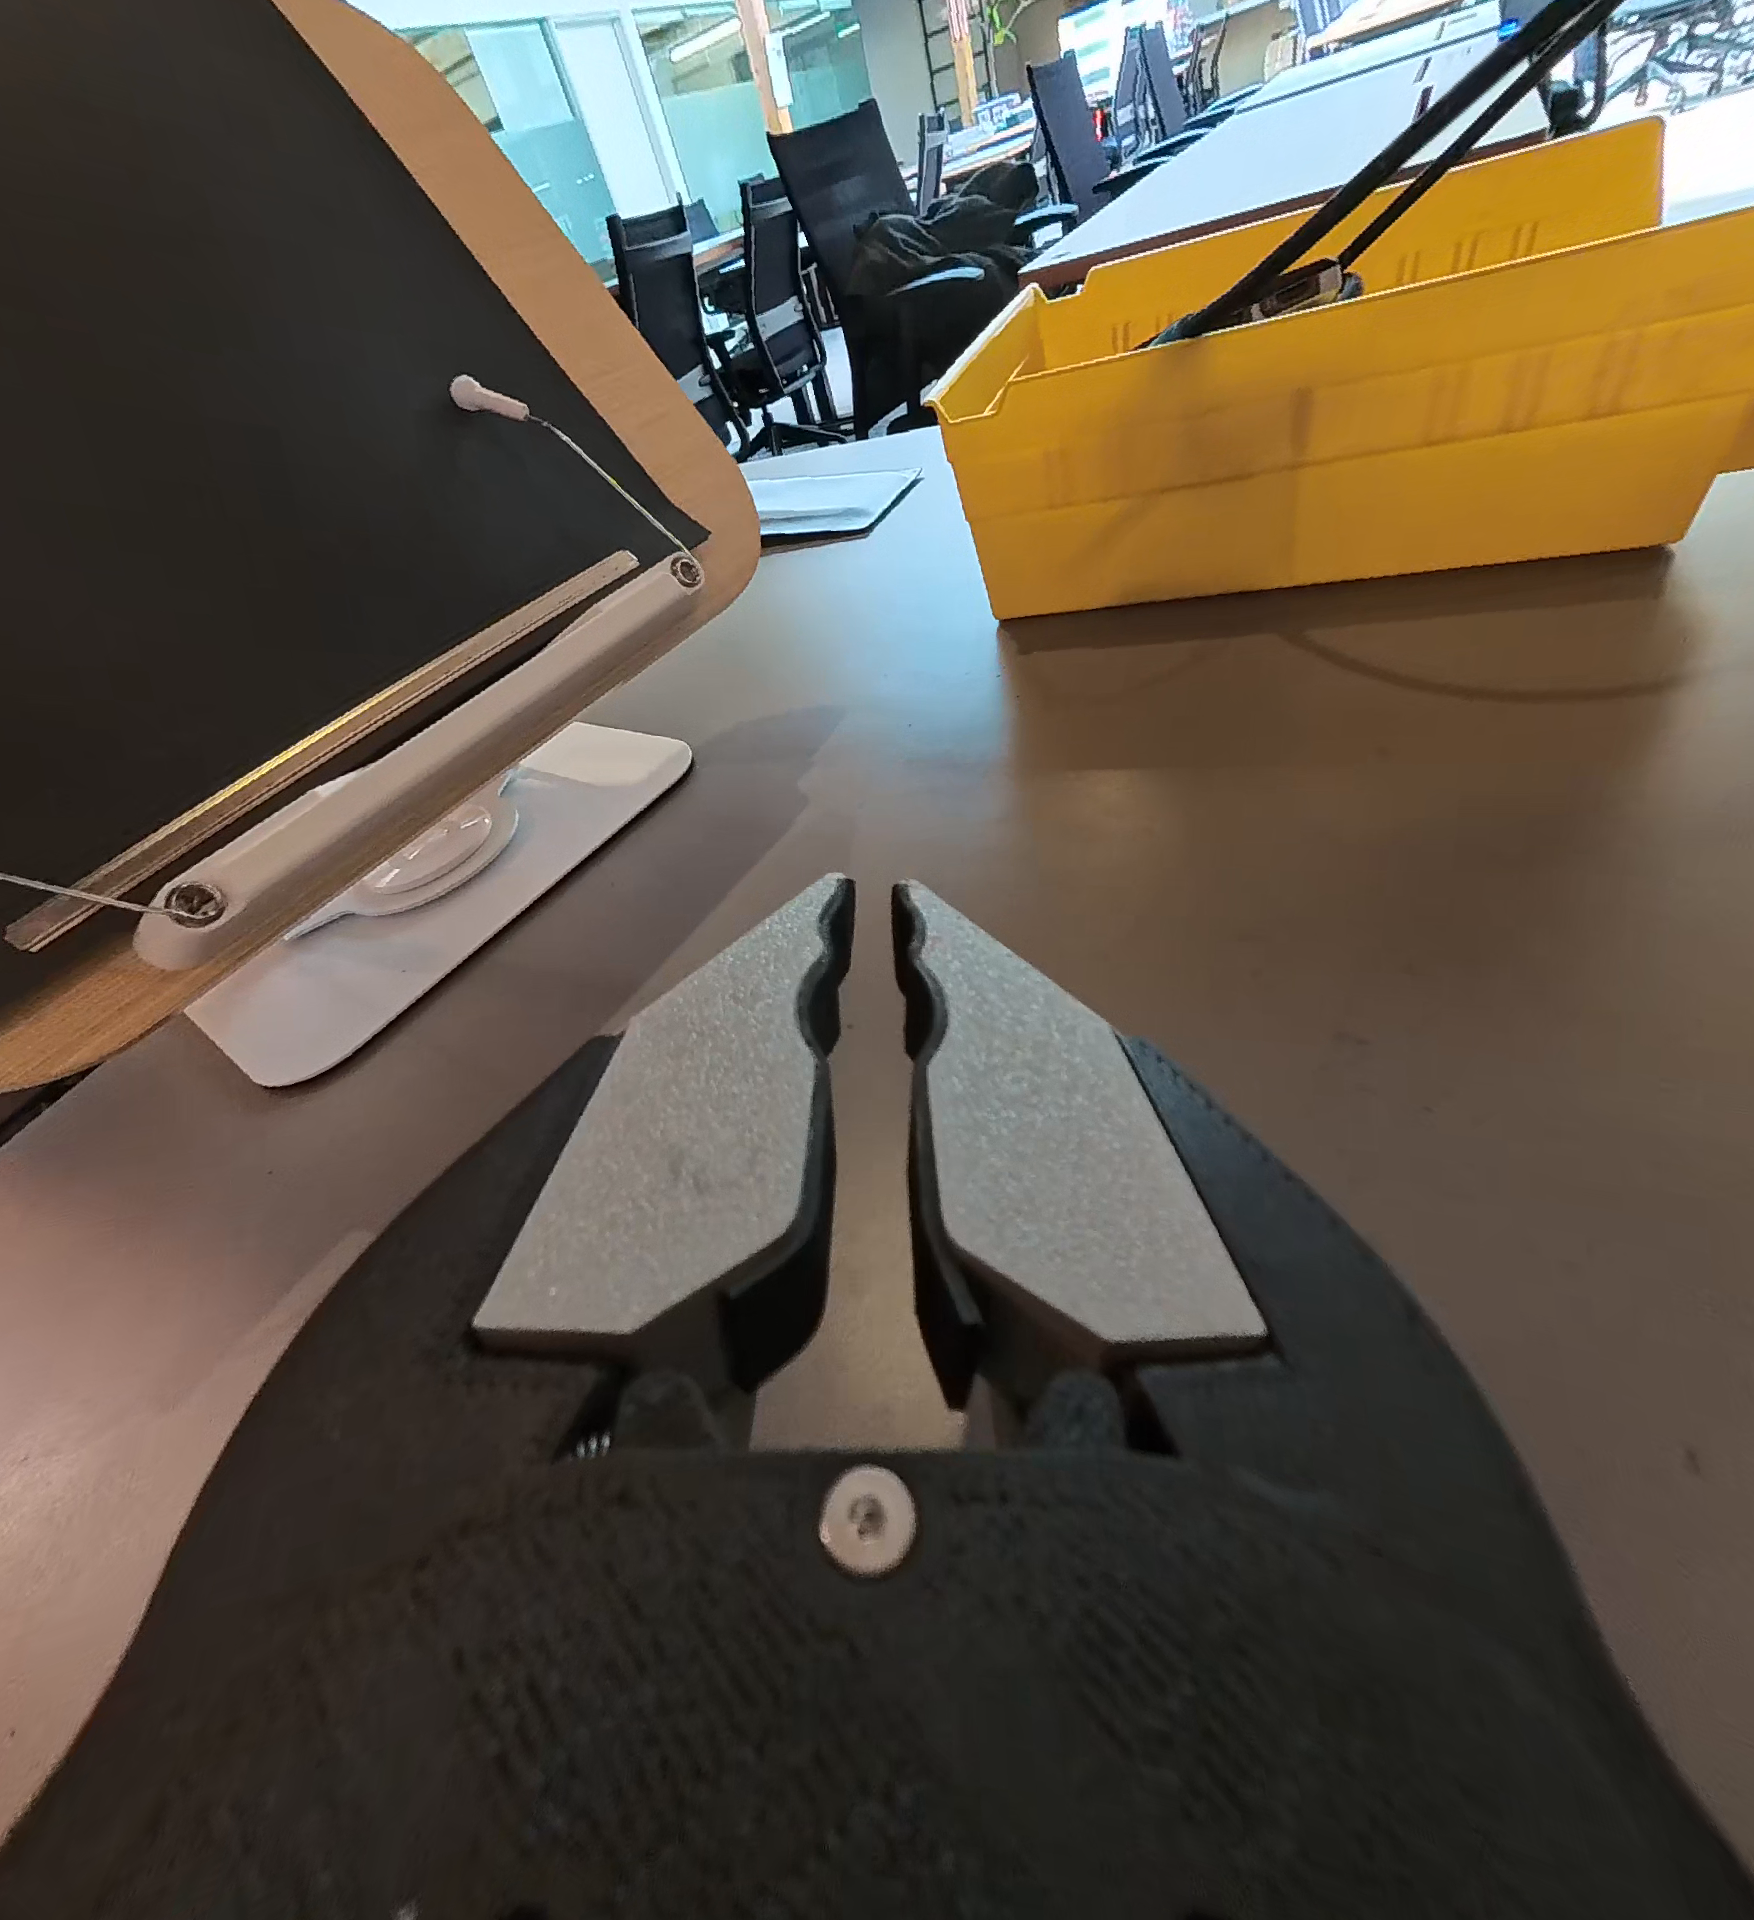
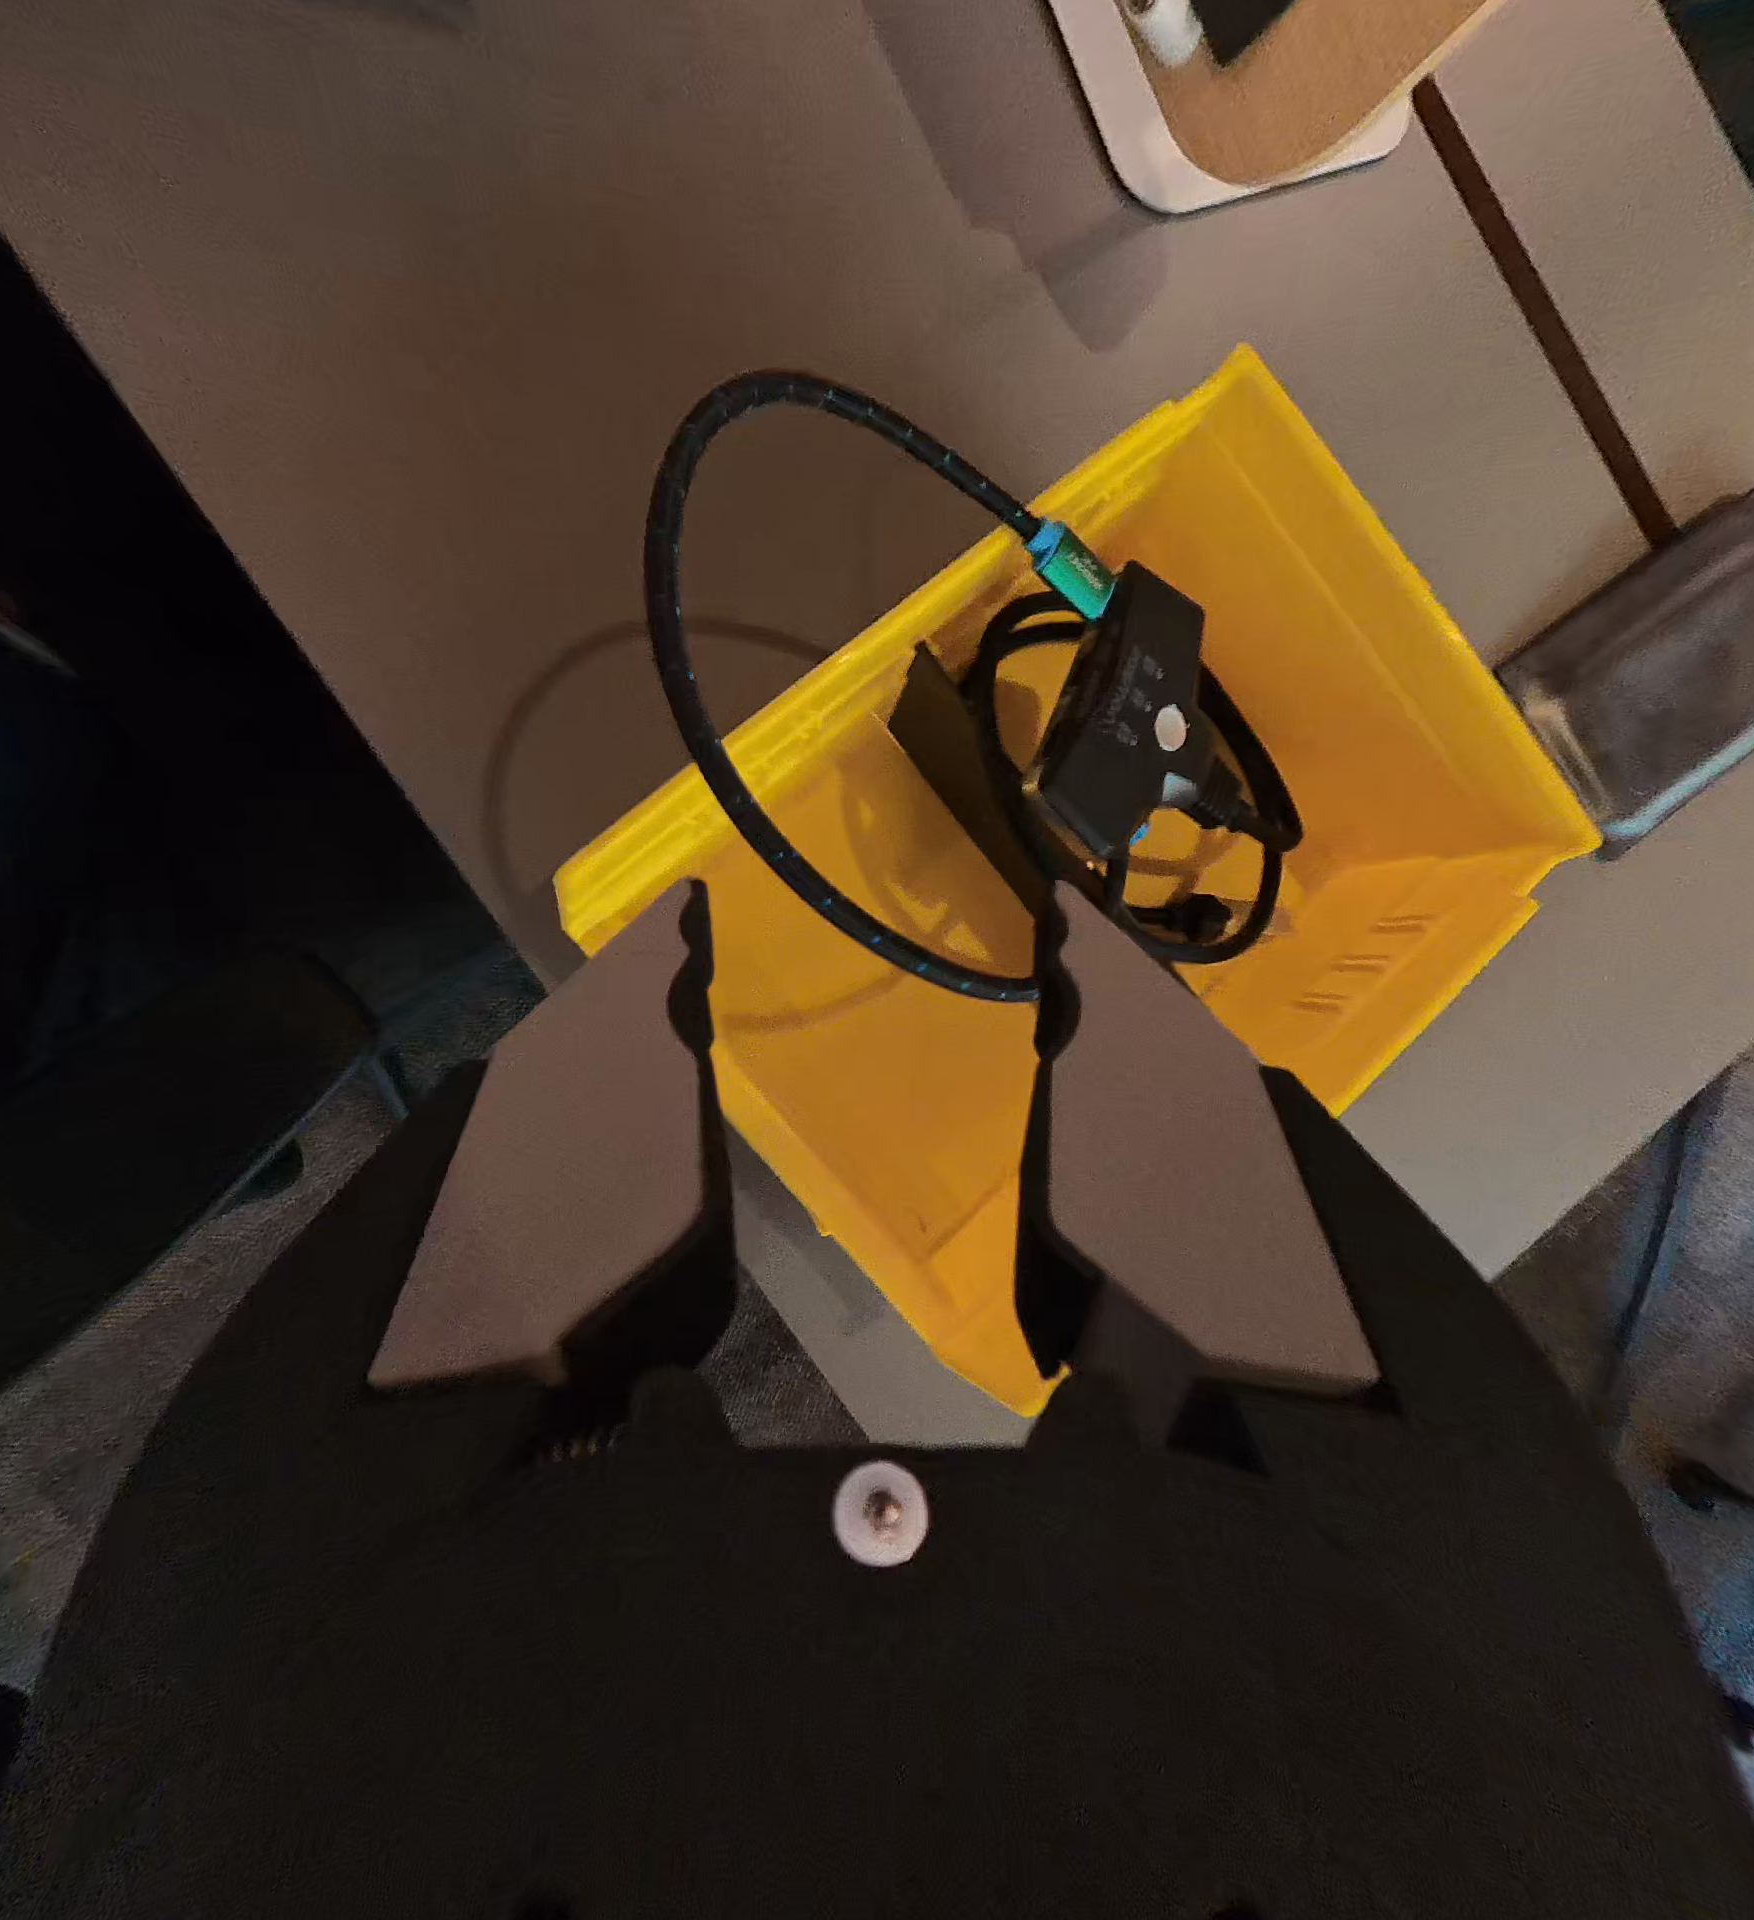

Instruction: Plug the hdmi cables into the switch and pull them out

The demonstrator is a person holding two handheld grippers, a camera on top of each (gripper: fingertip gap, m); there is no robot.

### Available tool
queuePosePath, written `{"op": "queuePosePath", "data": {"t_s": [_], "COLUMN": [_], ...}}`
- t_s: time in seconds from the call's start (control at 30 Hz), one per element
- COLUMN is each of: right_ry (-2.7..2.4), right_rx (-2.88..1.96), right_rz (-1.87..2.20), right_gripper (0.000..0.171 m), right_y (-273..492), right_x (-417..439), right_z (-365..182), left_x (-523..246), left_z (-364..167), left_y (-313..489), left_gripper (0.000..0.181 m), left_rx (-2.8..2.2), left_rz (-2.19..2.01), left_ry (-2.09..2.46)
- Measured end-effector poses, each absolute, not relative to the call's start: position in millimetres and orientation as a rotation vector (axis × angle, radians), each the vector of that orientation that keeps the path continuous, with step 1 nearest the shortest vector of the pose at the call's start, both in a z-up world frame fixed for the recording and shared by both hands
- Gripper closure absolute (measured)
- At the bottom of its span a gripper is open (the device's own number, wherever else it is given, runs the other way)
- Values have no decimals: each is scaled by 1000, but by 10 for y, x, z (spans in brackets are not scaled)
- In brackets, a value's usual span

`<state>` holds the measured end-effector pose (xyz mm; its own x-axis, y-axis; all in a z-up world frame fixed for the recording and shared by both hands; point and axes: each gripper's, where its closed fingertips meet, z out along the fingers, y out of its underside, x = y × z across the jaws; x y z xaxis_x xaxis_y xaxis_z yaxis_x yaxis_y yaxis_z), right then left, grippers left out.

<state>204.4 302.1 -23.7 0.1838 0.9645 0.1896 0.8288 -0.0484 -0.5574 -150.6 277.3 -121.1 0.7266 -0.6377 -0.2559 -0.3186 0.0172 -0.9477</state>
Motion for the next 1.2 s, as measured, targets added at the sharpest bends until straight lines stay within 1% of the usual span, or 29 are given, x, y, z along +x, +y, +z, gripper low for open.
{"op": "queuePosePath", "data": {"t_s": [0.07,0.1,0.17,0.23,0.33,0.4,0.53,0.63,0.73,0.83,0.93,0.97,1.03,1.13,1.2], "right_ry": [-1699,-1722,-1784,-1817,-1811,-1864,-1935,-1906,-1839,-1748,-1632,-1619,-1601,-1618,-1686], "right_rx": [-1942,-1960,-1982,-1966,-1873,-1843,-2130,-2270,-2311,-2282,-2247,-2215,-2136,-1957,-1863], "right_rz": [280,237,178,106,-222,-367,-526,-478,-421,-333,-155,-77,75,326,366], "right_gripper": [117,125,151,154,165,167,171,171,171,171,171,155,148,128,127], "right_y": [3033,3053,3079,3169,3564,3764,4169,4385,4480,4472,4295,4180,3918,3448,3184], "right_x": [2096,2120,2119,2078,2102,2095,2356,2379,2334,2331,2344,2335,2285,2014,1857], "right_z": [-350,-438,-598,-669,-581,-585,-996,-1331,-1420,-1234,-905,-794,-579,-276,-216], "left_x": [-1497,-1493,-1491,-1499,-1521,-1531,-1539,-1545,-1552,-1546,-1515,-1507,-1500,-1501,-1509], "left_z": [-1214,-1219,-1227,-1222,-1213,-1212,-1213,-1224,-1218,-1219,-1233,-1233,-1236,-1242,-1233], "left_y": [2774,2775,2775,2772,2777,2786,2789,2788,2789,2799,2797,2790,2783,2790,2791], "left_gripper": [177,177,177,177,177,177,177,177,177,177,177,177,177,177,177], "left_rx": [-1583,-1584,-1587,-1584,-1586,-1592,-1593,-1592,-1592,-1597,-1600,-1596,-1593,-1600,-1597], "left_rz": [-293,-293,-290,-288,-293,-304,-299,-282,-289,-304,-305,-300,-293,-297,-298], "left_ry": [802,804,806,802,788,779,780,789,783,783,797,804,811,808,800]}}
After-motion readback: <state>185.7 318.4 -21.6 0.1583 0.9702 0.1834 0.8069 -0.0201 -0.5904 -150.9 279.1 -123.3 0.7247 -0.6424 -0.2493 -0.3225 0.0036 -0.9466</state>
